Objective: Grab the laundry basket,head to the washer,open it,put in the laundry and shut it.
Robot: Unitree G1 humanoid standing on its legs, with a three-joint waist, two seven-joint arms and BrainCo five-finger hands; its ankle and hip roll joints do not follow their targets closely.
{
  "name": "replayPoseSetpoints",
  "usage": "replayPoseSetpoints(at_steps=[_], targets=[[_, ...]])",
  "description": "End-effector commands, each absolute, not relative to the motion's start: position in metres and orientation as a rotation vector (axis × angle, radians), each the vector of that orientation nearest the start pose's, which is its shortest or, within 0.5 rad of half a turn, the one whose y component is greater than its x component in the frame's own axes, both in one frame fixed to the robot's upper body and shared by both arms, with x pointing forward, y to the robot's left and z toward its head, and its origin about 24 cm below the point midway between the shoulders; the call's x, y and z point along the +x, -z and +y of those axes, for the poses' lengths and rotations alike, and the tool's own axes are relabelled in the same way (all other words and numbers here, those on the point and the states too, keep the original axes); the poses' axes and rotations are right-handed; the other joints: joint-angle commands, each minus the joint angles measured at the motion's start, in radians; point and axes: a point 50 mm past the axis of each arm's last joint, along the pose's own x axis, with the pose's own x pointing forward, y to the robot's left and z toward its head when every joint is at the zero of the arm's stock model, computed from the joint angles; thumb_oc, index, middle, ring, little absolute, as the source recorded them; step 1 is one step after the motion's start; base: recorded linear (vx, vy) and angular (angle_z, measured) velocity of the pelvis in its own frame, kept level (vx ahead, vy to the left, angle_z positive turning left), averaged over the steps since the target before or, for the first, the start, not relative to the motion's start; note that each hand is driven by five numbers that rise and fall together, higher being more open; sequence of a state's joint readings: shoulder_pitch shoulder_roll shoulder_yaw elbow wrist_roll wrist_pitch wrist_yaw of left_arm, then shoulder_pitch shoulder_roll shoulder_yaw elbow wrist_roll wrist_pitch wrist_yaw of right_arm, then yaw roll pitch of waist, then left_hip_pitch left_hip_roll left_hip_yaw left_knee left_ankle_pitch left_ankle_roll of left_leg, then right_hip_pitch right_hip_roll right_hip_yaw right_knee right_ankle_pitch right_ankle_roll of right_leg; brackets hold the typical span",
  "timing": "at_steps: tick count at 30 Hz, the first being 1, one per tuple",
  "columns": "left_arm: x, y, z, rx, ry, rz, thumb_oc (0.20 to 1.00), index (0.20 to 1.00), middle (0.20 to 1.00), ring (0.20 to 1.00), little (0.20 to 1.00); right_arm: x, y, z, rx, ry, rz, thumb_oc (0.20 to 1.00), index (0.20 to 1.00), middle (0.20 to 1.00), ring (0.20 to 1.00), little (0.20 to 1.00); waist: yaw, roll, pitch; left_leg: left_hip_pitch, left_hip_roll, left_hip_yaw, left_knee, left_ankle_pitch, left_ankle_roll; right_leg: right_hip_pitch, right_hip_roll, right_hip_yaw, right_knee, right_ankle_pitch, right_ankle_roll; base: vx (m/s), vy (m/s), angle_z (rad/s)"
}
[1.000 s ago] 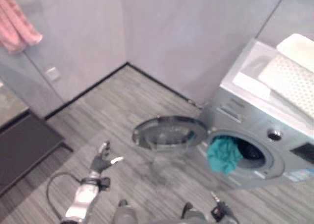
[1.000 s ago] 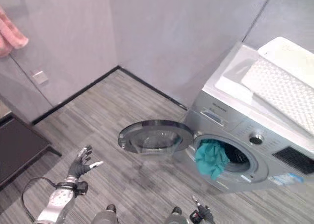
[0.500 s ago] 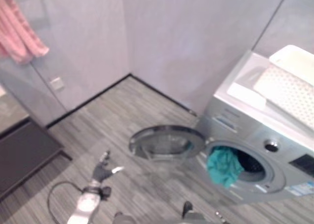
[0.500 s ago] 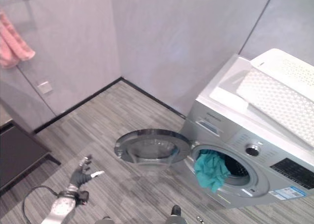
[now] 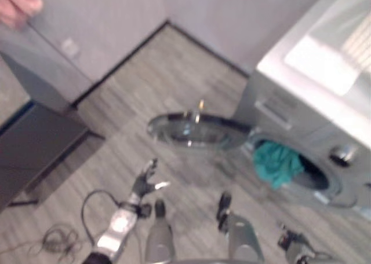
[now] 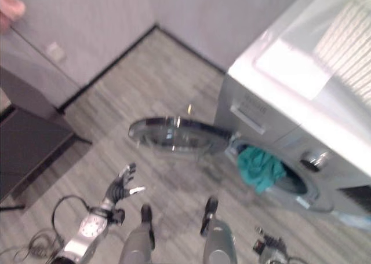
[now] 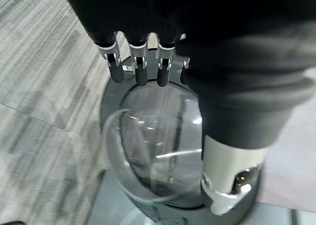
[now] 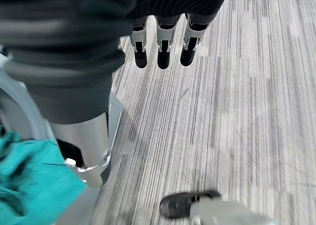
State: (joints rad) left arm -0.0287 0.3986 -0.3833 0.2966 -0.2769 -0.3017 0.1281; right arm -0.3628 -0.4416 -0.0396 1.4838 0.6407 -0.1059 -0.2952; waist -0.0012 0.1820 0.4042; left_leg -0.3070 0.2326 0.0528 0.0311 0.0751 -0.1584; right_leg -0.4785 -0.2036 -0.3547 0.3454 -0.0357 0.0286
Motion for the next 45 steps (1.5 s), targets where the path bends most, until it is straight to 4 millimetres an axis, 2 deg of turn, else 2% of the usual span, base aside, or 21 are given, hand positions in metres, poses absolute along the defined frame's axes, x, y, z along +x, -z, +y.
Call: replayPoseSetpoints(at_steps=[1, 3, 5, 6, 15, 16, 17, 22, 27, 29, 35, 40, 41, 45], targets=[[0.230, -0.006, 0.173, 0.128, 0.153, 0.008, 1.000, 1.000, 1.000, 1.000, 1.000, 0.151, 0.110, -0.321, 0.086, 0.972, 0.986, 1.000, 1.000, 1.000, 1.000, 1.000, 0.024, -0.017, -0.026, 0.034, -0.010, -0.010, 0.075, -0.036, 0.024, 0.064, -0.113, 0.149, -0.109, 0.037, 0.171, -0.07, 0.116, 0.17], [0.234, -0.012, 0.169, 0.123, 0.159, -0.023, 1.000, 1.000, 1.000, 1.000, 1.000, 0.162, 0.096, -0.339, 0.031, 0.991, 0.944, 1.000, 1.000, 1.000, 1.000, 1.000, 0.025, 0.007, 0.007, 0.017, -0.027, 0.003, 0.051, -0.023, 0.022, 0.020, -0.131, 0.165, -0.101, 0.048, 0.181, -0.07, 0.109, 0.04], [0.236, -0.014, 0.167, 0.115, 0.158, -0.031, 1.000, 1.000, 1.000, 1.000, 1.000, 0.167, 0.088, -0.347, 0.039, 1.027, 0.916, 1.000, 1.000, 1.000, 1.000, 1.000, 0.021, 0.026, 0.026, 0.002, -0.040, 0.008, 0.030, -0.007, 0.020, -0.007, -0.144, 0.172, -0.098, 0.054, 0.185, -0.06, 0.072, -0.06], [0.238, -0.016, 0.164, 0.093, 0.155, -0.040, 1.000, 1.000, 1.000, 1.000, 1.000, 0.169, 0.079, -0.359, 0.045, 1.078, 0.882, 1.000, 1.000, 1.000, 1.000, 1.000, 0.015, 0.044, 0.048, -0.010, -0.052, 0.012, 0.007, 0.009, 0.017, -0.027, -0.154, 0.177, -0.098, 0.060, 0.190, -0.05, 0.051, 0.05], [0.244, -0.030, 0.164, 0.064, 0.125, -0.093, 1.000, 1.000, 1.000, 1.000, 1.000, 0.185, 0.039, -0.397, 0.059, 1.209, 0.728, 1.000, 1.000, 1.000, 1.000, 1.000, 0.007, 0.092, 0.108, -0.046, -0.083, 0.019, -0.071, 0.043, 0.017, -0.133, -0.176, 0.198, -0.041, 0.052, 0.206, -0.01, 0.018, 0.02], [0.246, -0.032, 0.165, 0.059, 0.108, -0.098, 1.000, 1.000, 1.000, 1.000, 1.000, 0.180, 0.031, -0.408, 0.089, 1.267, 0.697, 1.000, 1.000, 1.000, 1.000, 1.000, 0.004, 0.099, 0.116, -0.054, -0.089, 0.019, -0.082, 0.048, 0.015, -0.156, -0.180, 0.197, -0.025, 0.049, 0.208, 0.00, -0.010, 0.04], [0.246, -0.032, 0.165, 0.058, 0.108, -0.099, 1.000, 1.000, 1.000, 1.000, 1.000, 0.180, 0.030, -0.408, 0.090, 1.267, 0.695, 1.000, 1.000, 1.000, 1.000, 1.000, 0.005, 0.100, 0.116, -0.056, -0.089, 0.020, -0.082, 0.048, 0.015, -0.159, -0.180, 0.198, -0.024, 0.049, 0.207, 0.00, 0.000, 0.00], [0.245, -0.038, 0.169, 0.046, 0.086, -0.122, 1.000, 1.000, 1.000, 1.000, 1.000, 0.173, 0.001, -0.437, 0.120, 1.379, 0.596, 1.000, 1.000, 1.000, 1.000, 1.000, 0.009, 0.113, 0.116, -0.088, -0.096, 0.020, -0.102, 0.052, 0.016, -0.223, -0.181, 0.212, 0.005, 0.042, 0.213, 0.00, -0.004, 0.01], [0.244, -0.045, 0.174, 0.024, 0.054, -0.151, 1.000, 1.000, 1.000, 1.000, 1.000, 0.183, -0.024, -0.451, 0.066, 1.377, 0.519, 1.000, 1.000, 1.000, 1.000, 1.000, 0.018, 0.124, 0.116, -0.129, -0.095, 0.023, -0.105, 0.060, 0.011, -0.284, -0.171, 0.224, 0.028, 0.033, 0.207, 0.00, -0.050, -0.03], [0.244, -0.046, 0.177, 0.022, 0.043, -0.156, 1.000, 1.000, 1.000, 1.000, 1.000, 0.185, -0.028, -0.453, 0.068, 1.378, 0.506, 1.000, 1.000, 1.000, 1.000, 1.000, 0.021, 0.129, 0.116, -0.143, -0.093, 0.022, -0.103, 0.067, 0.010, -0.301, -0.167, 0.227, 0.031, 0.040, 0.205, -0.01, -0.060, -0.09], [0.243, -0.049, 0.188, 0.019, -0.014, -0.168, 1.000, 1.000, 1.000, 1.000, 1.000, 0.192, -0.047, -0.460, 0.031, 1.379, 0.464, 1.000, 1.000, 1.000, 1.000, 1.000, 0.039, 0.140, 0.116, -0.198, -0.077, 0.027, -0.109, 0.075, -0.003, -0.405, -0.146, 0.235, 0.085, 0.012, 0.198, -0.01, -0.106, -0.04], [0.244, -0.053, 0.187, 0.001, -0.011, -0.187, 1.000, 1.000, 1.000, 1.000, 1.000, 0.200, -0.063, -0.464, 0.007, 1.380, 0.416, 1.000, 1.000, 1.000, 1.000, 1.000, 0.051, 0.136, 0.116, -0.238, -0.060, 0.031, -0.114, 0.078, -0.013, -0.490, -0.130, 0.237, 0.126, -0.001, 0.191, -0.01, -0.122, -0.08], [0.245, -0.055, 0.184, -0.005, 0.002, -0.191, 1.000, 1.000, 1.000, 1.000, 1.000, 0.208, -0.076, -0.466, -0.002, 1.379, 0.367, 1.000, 1.000, 1.000, 1.000, 1.000, 0.054, 0.136, 0.116, -0.253, -0.052, 0.034, -0.115, 0.078, -0.017, -0.525, -0.123, 0.243, 0.146, -0.009, 0.188, 0.00, -0.167, -0.15], [0.245, -0.057, 0.180, -0.007, 0.027, -0.199, 1.000, 1.000, 1.000, 1.000, 1.000, 0.230, -0.107, -0.467, -0.087, 1.335, 0.274, 1.000, 1.000, 1.000, 1.000, 1.000, 0.062, 0.139, 0.116, -0.280, -0.035, 0.039, -0.115, 0.083, -0.025, -0.572, -0.104, 0.243, 0.172, -0.020, 0.181, 0.01, -0.126, -0.13]])
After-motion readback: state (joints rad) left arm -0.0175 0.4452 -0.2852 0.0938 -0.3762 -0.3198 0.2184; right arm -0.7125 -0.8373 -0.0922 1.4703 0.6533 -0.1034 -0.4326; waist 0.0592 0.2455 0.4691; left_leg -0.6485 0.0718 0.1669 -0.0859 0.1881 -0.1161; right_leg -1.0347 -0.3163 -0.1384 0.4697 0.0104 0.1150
